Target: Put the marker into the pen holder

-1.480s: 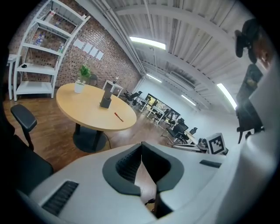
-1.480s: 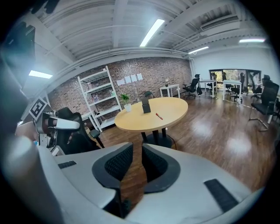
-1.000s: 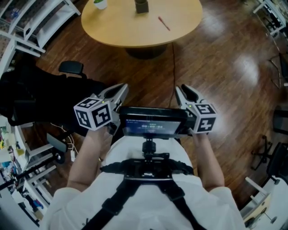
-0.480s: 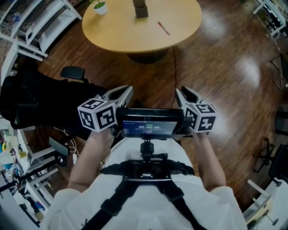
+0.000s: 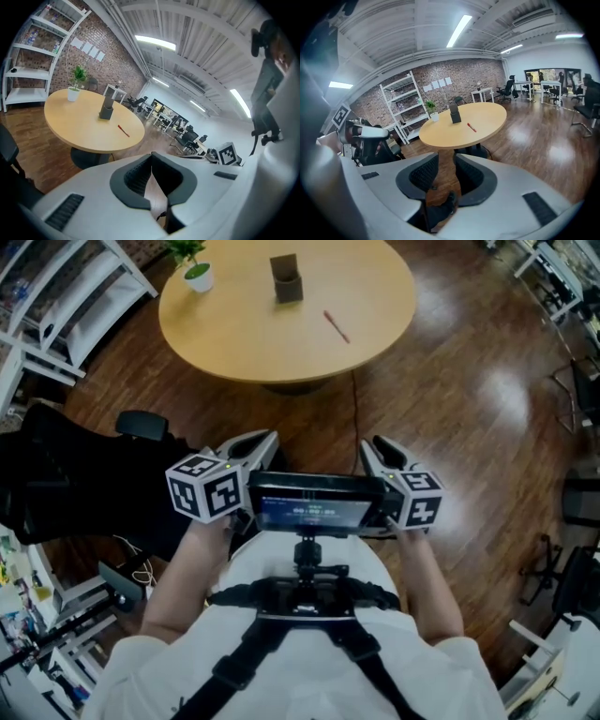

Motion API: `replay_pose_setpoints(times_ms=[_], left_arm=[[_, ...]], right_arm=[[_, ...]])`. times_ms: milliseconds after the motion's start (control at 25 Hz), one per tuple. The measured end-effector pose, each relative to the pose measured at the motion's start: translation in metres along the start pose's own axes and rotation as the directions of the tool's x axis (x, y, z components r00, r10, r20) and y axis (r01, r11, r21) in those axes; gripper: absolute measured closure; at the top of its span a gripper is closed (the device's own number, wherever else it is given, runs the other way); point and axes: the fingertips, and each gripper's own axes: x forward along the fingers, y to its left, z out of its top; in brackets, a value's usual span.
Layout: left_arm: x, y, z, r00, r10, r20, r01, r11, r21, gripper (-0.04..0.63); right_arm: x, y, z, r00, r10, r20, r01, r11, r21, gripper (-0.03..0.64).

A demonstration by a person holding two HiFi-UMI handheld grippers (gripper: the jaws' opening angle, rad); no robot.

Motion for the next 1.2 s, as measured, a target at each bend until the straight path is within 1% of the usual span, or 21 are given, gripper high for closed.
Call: replay_pose_setpoints(times_ms=[80,200,400,640,920,1200], left_arm=[[0.007,0.015,0.014,1.0,-0.006,0.003,0.006,1.0,-0.005,0.595],[0.016,0.039,0.033,1.0,-0.014,-0.013,0.014,1.0,-0.016,0.595],[0.03,0.072,0.068,0.999,-0.042,-0.032,0.041,0.999,-0.024,0.595],[0.04,0.104,0.102,0.997,-0.064,-0.036,0.063,0.998,-0.018,0.595],[0.047,0.138,0.124,0.995,-0.079,-0.055,0.078,0.997,-0.018,0.595],[0.067,0.143,0.136,0.994,-0.084,-0.069,0.081,0.996,-0.037,0.595]], right_arm=[[0.017,0.001,0.011,1.0,-0.005,-0.006,0.005,1.0,-0.005,0.491],[0.042,0.005,0.03,1.0,-0.008,-0.015,0.008,1.0,0.003,0.491],[0.08,0.009,0.065,0.999,-0.029,-0.027,0.029,0.999,-0.024,0.491],[0.122,0.011,0.089,0.998,-0.041,-0.054,0.039,0.999,-0.037,0.491],[0.159,0.024,0.122,0.997,-0.049,-0.057,0.044,0.995,-0.084,0.491],[0.18,0.008,0.13,0.994,-0.048,-0.097,0.038,0.994,-0.099,0.491]])
